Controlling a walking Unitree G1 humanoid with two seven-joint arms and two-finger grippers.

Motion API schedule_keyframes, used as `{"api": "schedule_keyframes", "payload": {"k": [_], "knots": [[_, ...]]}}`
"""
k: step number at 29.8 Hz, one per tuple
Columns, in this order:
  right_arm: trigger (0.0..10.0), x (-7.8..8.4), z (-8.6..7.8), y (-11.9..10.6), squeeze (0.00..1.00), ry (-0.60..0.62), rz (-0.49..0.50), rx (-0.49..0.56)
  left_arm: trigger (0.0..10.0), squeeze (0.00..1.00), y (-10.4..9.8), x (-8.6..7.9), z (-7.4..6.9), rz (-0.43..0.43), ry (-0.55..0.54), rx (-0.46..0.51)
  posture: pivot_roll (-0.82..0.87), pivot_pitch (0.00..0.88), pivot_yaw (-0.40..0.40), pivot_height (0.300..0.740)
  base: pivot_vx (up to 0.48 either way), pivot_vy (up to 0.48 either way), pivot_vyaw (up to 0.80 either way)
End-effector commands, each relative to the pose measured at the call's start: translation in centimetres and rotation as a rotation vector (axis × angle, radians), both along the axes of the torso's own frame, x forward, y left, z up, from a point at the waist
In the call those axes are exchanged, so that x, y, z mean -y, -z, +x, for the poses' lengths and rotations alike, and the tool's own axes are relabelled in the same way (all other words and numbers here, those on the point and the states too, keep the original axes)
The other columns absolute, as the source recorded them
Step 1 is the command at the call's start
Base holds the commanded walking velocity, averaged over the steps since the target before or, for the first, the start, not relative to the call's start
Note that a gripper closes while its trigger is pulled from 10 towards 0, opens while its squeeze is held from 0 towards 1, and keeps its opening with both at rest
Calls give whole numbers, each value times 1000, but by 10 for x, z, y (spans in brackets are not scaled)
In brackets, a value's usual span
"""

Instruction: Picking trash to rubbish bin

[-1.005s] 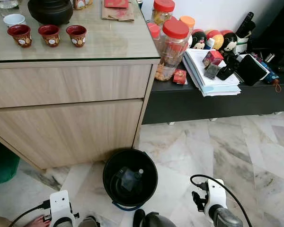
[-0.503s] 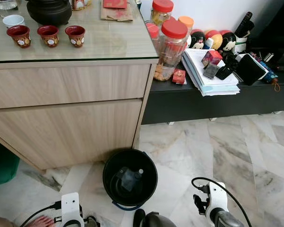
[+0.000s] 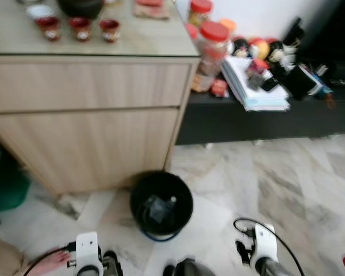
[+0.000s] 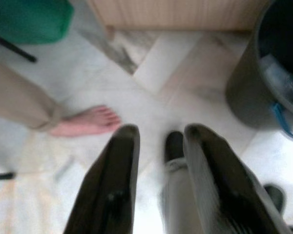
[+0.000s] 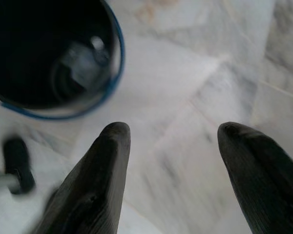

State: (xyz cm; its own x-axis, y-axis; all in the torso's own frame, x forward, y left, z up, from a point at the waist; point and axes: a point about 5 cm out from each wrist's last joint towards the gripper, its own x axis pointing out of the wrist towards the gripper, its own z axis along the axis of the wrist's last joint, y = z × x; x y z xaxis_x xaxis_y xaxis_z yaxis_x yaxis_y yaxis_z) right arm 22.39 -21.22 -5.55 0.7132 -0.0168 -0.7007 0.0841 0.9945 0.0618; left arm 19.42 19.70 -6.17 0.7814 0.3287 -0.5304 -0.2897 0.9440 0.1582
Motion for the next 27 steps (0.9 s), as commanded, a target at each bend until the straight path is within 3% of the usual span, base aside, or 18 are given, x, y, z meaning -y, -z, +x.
{"api": "schedule_keyframes", "payload": {"k": [1, 27], "knots": [[10000, 7, -18, 10, 0, 32, 0, -54, 10000, 0, 19, 7, -30, -32, -3, -128, 87, 217, -189, 740, -300, 0, 0], [10000, 6, -15, 8, 0, 23, 2, -40, 10000, 0, 19, 8, -29, -35, -2, -127, 82, 218, -193, 740, -296, 0, 0]]}}
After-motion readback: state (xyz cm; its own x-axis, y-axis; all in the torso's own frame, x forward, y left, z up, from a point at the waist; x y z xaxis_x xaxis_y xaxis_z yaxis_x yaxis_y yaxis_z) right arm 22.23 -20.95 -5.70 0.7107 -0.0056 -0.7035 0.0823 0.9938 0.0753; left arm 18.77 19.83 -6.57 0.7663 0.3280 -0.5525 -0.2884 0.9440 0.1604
